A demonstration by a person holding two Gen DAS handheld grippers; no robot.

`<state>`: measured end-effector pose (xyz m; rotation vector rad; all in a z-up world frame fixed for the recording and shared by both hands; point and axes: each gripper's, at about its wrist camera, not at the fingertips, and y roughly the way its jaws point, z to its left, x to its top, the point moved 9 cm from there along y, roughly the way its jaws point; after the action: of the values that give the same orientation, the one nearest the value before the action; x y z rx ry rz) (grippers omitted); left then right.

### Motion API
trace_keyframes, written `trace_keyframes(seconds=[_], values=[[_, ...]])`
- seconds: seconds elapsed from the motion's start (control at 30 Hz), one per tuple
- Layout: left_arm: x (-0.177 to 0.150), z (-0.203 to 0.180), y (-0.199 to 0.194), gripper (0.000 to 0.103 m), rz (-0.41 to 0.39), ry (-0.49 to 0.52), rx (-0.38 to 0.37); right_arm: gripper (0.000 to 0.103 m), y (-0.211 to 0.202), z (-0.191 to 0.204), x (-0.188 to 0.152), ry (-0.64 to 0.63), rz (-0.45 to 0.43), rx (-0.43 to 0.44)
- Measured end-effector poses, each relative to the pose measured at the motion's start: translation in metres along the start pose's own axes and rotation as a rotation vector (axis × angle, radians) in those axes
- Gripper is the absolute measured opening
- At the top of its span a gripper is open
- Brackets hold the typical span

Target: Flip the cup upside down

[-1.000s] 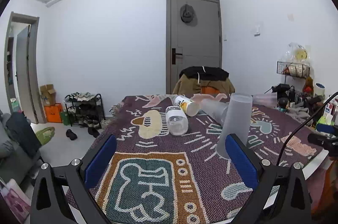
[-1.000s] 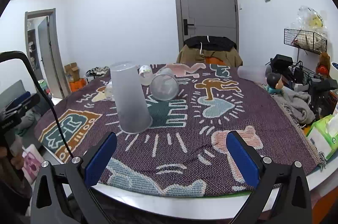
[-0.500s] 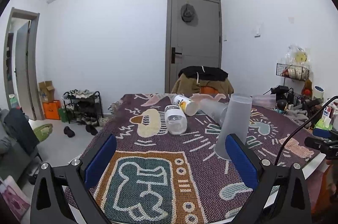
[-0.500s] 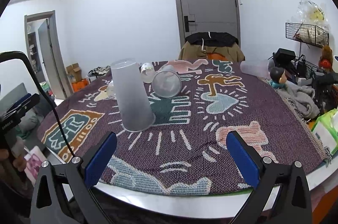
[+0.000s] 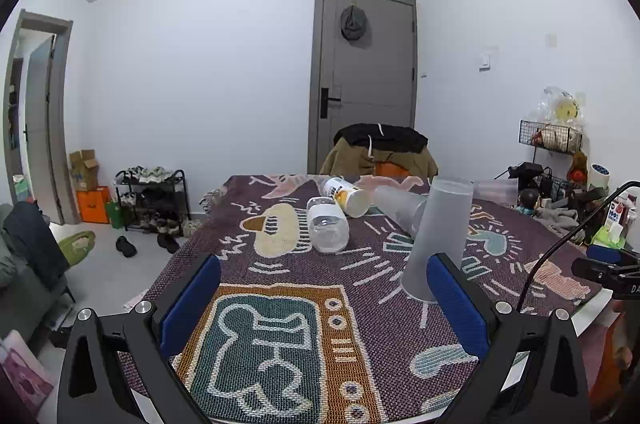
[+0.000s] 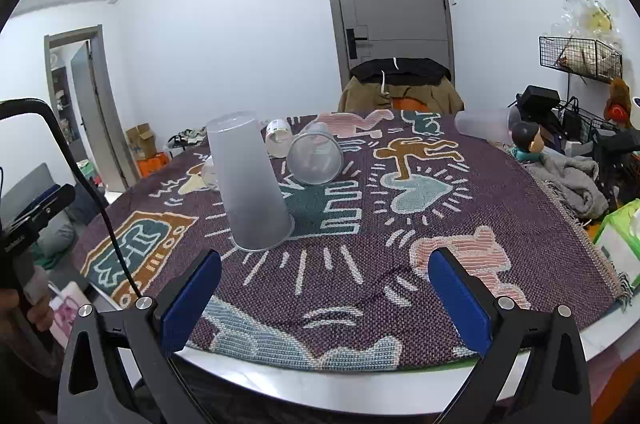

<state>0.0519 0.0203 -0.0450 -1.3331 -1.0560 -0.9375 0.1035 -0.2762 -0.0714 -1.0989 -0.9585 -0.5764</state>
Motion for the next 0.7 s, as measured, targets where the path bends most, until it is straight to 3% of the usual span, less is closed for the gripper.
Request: trace_keyframes(seconds=[0.7], values=[[-0.0011, 0.0036, 0.0027, 0.103, 0.013, -0.014, -0.003, 0.103, 0.0012, 0.0011, 0.0011, -0.02, 0.005, -0.004]])
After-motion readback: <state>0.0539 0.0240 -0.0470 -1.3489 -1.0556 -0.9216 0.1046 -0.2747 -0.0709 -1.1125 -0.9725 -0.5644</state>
